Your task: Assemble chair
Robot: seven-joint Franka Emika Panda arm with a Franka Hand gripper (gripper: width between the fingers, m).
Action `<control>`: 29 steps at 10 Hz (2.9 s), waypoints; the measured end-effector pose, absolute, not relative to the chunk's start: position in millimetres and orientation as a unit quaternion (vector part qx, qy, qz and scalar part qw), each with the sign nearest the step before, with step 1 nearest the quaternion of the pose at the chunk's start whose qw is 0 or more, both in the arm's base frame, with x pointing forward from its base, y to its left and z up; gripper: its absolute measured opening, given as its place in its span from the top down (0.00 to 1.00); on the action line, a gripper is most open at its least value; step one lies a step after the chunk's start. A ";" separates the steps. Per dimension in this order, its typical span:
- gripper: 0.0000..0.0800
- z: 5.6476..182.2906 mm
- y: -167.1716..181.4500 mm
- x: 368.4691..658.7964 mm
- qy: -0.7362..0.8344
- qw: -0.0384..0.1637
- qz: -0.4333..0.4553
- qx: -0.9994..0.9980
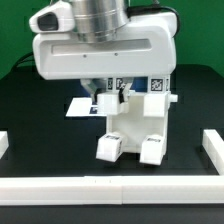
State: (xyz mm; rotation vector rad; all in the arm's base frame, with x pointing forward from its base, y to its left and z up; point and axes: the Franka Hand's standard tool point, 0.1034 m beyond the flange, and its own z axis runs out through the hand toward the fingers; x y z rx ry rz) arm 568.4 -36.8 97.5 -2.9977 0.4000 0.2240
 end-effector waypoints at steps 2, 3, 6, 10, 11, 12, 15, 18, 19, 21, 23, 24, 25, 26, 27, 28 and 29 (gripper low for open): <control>0.64 90.6 -48.9 576.9 0.143 0.053 0.071 -0.986; 0.64 85.0 -54.5 578.6 0.148 0.051 0.072 -0.985; 0.64 85.3 -55.8 584.0 0.152 0.045 0.062 -0.985; 0.27 93.9 -50.7 585.5 0.141 0.041 0.058 -0.987; 0.20 100.2 -50.6 583.9 0.142 0.045 0.058 -0.987; 0.20 109.0 -49.4 581.4 0.141 0.050 0.059 -0.987; 0.19 140.9 -42.8 570.7 0.092 0.065 0.048 -0.992; 0.19 149.2 -33.4 558.2 0.026 0.056 0.016 -0.998; 0.19 148.4 -34.2 558.9 0.026 0.055 0.017 -0.998; 0.19 148.0 -34.4 558.7 0.026 0.055 0.017 -0.998; 0.19 143.7 -32.7 555.9 -0.036 0.040 0.019 -0.998; 0.19 140.7 -30.1 553.4 -0.042 0.039 0.022 -0.998; 0.19 135.8 -31.3 549.5 -0.047 0.037 0.021 -0.998; 0.19 131.6 -35.0 545.4 -0.048 0.036 0.022 -0.998; 0.19 130.1 -40.4 543.3 -0.050 0.037 0.023 -0.998; 0.19 126.6 -42.5 540.7 -0.050 0.034 0.020 -0.998; 0.19 121.3 -37.7 539.1 -0.053 0.028 0.009 -0.998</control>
Offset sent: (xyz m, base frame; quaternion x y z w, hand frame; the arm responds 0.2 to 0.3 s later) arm 0.0196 0.0019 -0.0262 0.0257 0.0332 0.0277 0.9987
